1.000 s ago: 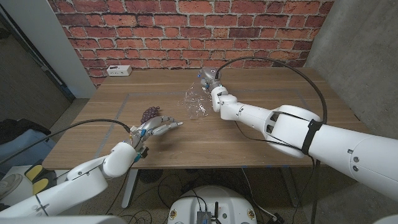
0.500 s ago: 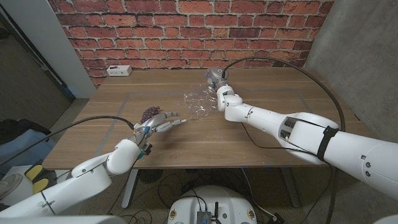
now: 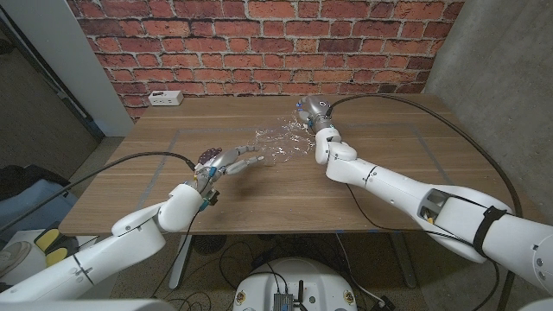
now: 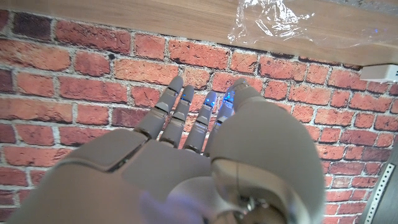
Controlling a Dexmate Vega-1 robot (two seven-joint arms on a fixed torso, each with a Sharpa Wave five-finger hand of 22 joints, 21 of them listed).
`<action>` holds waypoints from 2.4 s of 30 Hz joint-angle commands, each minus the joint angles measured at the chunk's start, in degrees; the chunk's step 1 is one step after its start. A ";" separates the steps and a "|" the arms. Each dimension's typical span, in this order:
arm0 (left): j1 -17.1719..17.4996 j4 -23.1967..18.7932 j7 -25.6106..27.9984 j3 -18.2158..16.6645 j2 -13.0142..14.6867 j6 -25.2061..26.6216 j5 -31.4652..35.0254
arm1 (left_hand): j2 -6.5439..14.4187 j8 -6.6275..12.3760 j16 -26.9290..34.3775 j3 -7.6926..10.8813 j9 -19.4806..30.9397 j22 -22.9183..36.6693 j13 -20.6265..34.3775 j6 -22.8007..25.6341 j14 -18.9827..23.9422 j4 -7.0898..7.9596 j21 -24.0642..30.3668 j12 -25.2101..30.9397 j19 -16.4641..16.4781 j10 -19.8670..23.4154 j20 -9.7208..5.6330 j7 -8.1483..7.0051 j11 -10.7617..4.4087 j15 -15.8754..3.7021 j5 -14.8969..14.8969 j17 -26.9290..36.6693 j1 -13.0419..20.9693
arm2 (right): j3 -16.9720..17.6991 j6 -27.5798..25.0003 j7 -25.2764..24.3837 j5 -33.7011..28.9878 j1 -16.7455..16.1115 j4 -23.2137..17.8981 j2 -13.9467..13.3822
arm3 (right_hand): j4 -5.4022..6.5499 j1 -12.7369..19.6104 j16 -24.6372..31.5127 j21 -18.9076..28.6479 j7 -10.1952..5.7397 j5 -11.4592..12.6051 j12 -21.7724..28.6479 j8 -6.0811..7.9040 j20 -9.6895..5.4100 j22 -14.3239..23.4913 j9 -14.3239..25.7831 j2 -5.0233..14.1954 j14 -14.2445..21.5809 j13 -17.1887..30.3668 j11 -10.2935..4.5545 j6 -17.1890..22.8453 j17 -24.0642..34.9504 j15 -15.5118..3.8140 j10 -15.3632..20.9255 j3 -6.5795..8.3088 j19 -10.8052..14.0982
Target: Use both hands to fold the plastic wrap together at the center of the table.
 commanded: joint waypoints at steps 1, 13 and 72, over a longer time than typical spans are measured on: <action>-6.43 2.61 -4.20 3.54 -2.29 1.41 1.09 | 1.49 0.29 -0.29 1.11 0.16 0.13 0.07 0.28 -0.67 -0.16 -0.27 0.34 -0.31 0.23 -0.62 0.07 -0.30 -0.73 -0.01 0.05 0.69 | 6.46 -0.02 -1.74 1.05 -9.11 -11.44 -6.20 | 0.56 -0.62 -0.04 0.47 0.43 0.39 0.25 -0.14 0.43 0.10 -0.07 -0.17 0.38 0.15 0.36 0.37 0.07 -9.04 0.17 0.15 0.09; -12.30 4.19 -8.15 7.35 -3.87 4.62 3.06 | 3.06 -0.42 -0.56 3.66 0.11 0.20 0.02 -1.52 -1.95 -0.65 -0.55 -0.31 -0.55 -1.59 -0.62 0.37 -0.32 -0.62 0.22 -0.05 2.34 | 9.51 0.64 -0.98 0.91 -14.71 -17.91 -9.37 | 1.24 -2.03 -0.03 0.54 0.72 0.45 0.34 -0.49 0.71 0.10 -0.36 -0.56 0.84 0.14 0.87 0.29 0.15 -8.39 0.38 -0.02 0.01; -27.71 7.93 -22.67 22.83 -9.03 23.11 15.65 | 1.45 -0.20 -0.30 4.87 0.00 0.45 -0.07 -2.37 -4.12 0.79 -1.34 0.02 -2.13 -2.25 -1.00 0.76 -0.98 -1.64 -1.12 -0.06 0.05 | 10.19 -2.19 5.20 -5.83 -20.23 -22.73 -12.58 | -2.67 0.24 -0.10 0.73 0.17 0.83 -0.34 -2.08 0.79 0.04 -1.12 -1.89 -0.47 0.09 0.31 -1.79 0.76 -9.04 -1.36 0.78 -0.40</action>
